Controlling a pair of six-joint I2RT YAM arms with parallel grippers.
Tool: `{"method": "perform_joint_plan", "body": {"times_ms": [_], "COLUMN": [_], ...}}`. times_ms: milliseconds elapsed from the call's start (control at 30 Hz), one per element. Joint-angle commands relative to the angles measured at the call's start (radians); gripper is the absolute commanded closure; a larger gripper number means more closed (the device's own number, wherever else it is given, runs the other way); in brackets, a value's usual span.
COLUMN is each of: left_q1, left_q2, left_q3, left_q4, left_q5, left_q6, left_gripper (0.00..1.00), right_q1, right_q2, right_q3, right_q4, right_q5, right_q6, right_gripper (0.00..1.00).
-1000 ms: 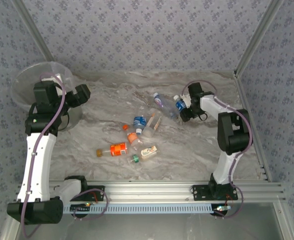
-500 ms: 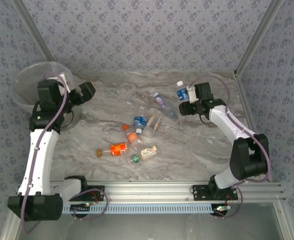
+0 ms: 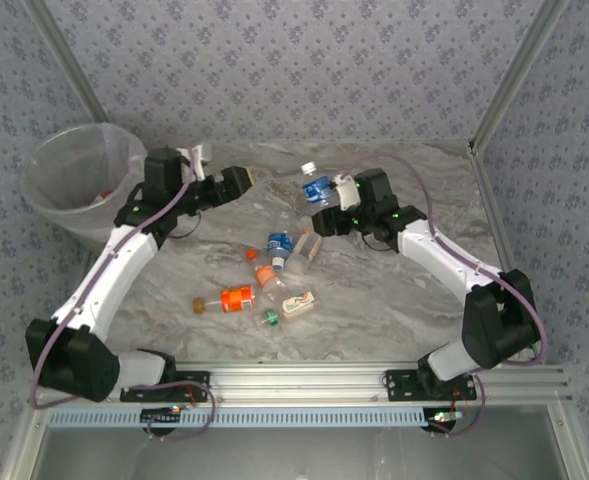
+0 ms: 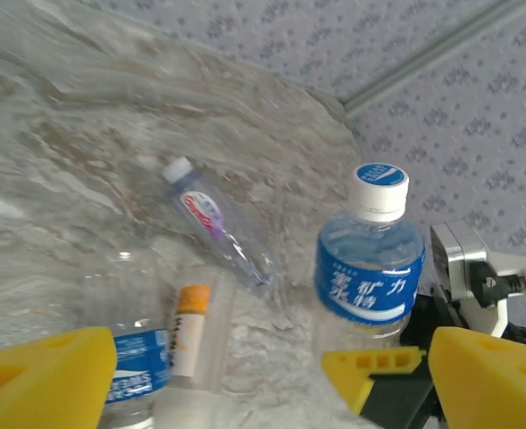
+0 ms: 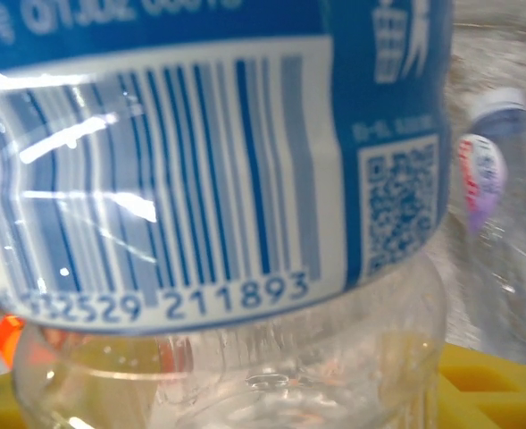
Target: Put the plastic bottles in the bin
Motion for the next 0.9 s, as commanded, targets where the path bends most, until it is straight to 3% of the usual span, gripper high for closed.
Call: {"method": "perform_joint_plan", "body": {"times_ms": [0, 333, 567, 633, 767, 867], "left_q1": [-0.033, -0.084, -0.100, -0.101, -0.101, -0.101], "left_q2": [0.037, 0.129, 0.154, 0.157, 0.156, 0.150], "left_q3": [0.089, 0.186, 0.200, 0.202, 0.200, 0.197], "left_q4": [0.041, 0.037, 0.054, 0.054, 0.047, 0.041], "left_q5": [0.024, 0.028, 0.029, 0.031, 0.027, 0.024], "left_q6": [0.023, 0.023, 0.012, 0.013, 0.023, 0.029], "left_gripper": [0.13, 0.21, 0.33, 0.41, 0.66, 0.91], "right_q1": [0.026, 0.092, 0.126, 0.136, 0.140, 0.141], "right_q2": [0.007, 0.029, 0.063, 0.070, 0.074, 0.073], "right_q3": [0.055, 0.132, 0.177, 0.184, 0.187, 0.183], "right_q4": [0.024, -0.001, -0.001, 0.004, 0.008, 0.007], "right_q5": [-0.084, -0.129, -0.161, -0.164, -0.157, -0.152], "right_q6": [-0.017, -0.044, -0.063, -0.066, -0.066, -0.065], "right_gripper": [0.99, 0.91, 0.88, 0.88, 0.87, 0.83]}}
